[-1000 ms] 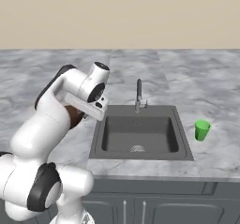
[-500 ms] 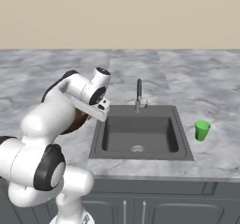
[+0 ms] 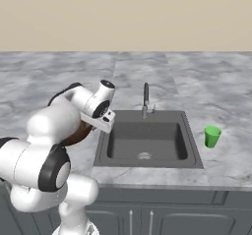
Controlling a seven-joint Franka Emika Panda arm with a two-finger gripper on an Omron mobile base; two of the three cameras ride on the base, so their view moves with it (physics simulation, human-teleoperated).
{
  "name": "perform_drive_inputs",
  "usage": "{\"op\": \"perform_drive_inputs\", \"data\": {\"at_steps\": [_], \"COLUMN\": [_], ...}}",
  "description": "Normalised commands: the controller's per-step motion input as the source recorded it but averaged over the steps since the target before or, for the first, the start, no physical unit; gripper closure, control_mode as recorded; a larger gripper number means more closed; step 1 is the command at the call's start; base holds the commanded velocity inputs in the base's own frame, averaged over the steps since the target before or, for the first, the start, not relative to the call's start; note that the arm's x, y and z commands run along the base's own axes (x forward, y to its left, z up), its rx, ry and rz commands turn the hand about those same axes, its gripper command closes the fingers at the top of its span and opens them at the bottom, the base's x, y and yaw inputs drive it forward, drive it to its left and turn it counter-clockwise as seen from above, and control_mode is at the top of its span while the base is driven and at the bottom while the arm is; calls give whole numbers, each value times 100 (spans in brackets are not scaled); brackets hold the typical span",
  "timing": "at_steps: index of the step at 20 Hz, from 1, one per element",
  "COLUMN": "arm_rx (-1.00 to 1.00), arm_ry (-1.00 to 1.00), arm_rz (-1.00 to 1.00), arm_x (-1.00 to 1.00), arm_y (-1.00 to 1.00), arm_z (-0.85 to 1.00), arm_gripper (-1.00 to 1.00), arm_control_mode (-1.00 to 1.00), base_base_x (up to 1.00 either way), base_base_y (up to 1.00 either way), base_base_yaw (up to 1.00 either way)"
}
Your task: Pick the cup and bowl from the counter and place them on the counter next to the sink.
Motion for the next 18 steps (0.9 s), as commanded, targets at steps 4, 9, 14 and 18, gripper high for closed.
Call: {"op": "perform_drive_inputs", "data": {"at_steps": [4,9,14,18], "arm_rx": [0,0,2,0], "arm_ry": [0,0,0,1], "arm_rz": [0,0,0,0], "arm_x": [7,39,31,9], "arm_y": [6,1,0,0], "arm_z": [-30,-14,-8,-20], "arm_gripper": [100,100,100,100], "arm_control_mode": [-100,-100,-100,-100], "base_base_x": [0,0,0,0], "base_base_y": [0,0,0,0], "base_base_yaw": [0,0,0,0]}}
